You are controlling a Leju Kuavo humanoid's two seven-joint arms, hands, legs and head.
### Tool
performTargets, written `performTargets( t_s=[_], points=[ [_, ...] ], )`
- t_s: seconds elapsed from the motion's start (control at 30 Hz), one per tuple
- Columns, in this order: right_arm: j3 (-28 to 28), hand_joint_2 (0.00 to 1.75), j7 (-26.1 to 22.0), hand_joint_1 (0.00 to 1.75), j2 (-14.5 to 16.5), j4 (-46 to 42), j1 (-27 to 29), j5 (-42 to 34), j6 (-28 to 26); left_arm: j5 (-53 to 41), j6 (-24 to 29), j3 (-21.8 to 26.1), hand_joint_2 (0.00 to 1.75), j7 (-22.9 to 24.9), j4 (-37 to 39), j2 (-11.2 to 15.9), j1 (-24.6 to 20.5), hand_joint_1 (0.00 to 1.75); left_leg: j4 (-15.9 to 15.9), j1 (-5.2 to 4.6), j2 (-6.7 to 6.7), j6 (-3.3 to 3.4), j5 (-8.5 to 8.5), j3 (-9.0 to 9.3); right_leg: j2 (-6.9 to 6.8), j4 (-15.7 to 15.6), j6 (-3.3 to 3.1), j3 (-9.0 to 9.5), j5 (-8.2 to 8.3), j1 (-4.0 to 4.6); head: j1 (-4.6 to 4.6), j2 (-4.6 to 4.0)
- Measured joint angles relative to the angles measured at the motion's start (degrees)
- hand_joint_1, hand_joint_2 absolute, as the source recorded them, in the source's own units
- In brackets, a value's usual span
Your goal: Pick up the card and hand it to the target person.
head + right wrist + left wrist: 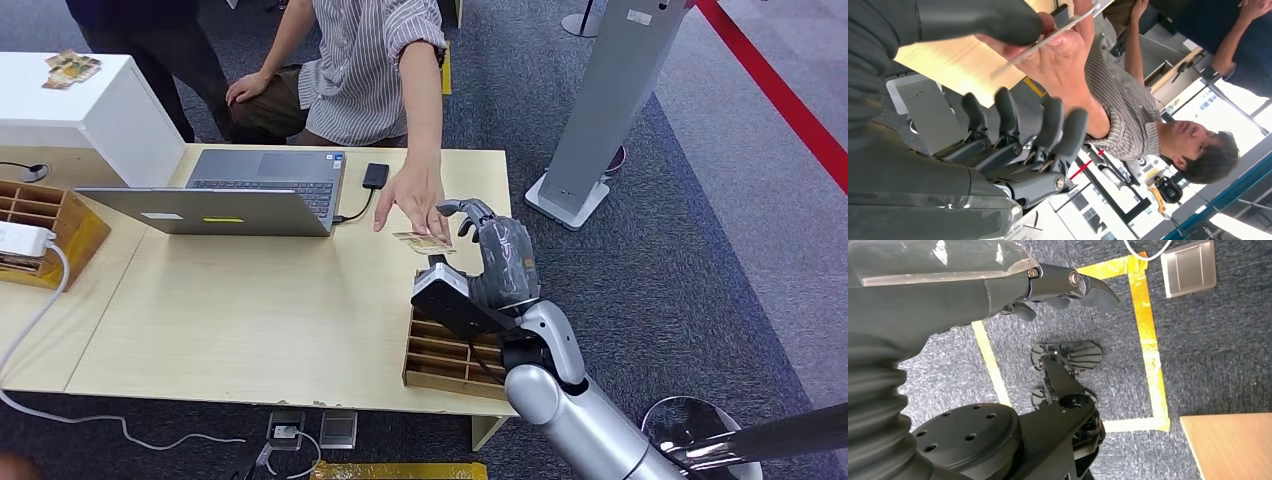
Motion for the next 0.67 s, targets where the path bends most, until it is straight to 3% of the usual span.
performTargets(
  t_s=[0.47, 0.67],
  points=[
    [0.1, 1.75, -0.7, 0.00, 0.0, 0.8, 0.2, -2.7, -0.4, 0.6, -0.1, 0.0, 0.00, 0.7, 0.0, 0.0, 0.2, 0.00, 0.0, 0.00, 0.00, 0.00, 0.00, 0.00, 0.00, 0.0, 0.00, 0.00, 0.00, 0.00, 0.00, -0.01],
    [-0.7, 1.75, -7.0, 0.00, -0.1, -0.1, 2.0, -17.0, 0.1, 1.2, 0.0, 0.0, 0.00, 0.7, 0.0, 0.0, 0.2, 0.00, 0.0, 0.00, 0.00, 0.00, 0.00, 0.01, 0.00, 0.0, 0.00, -0.02, 0.00, 0.00, 0.00, 0.00]
  ],
)
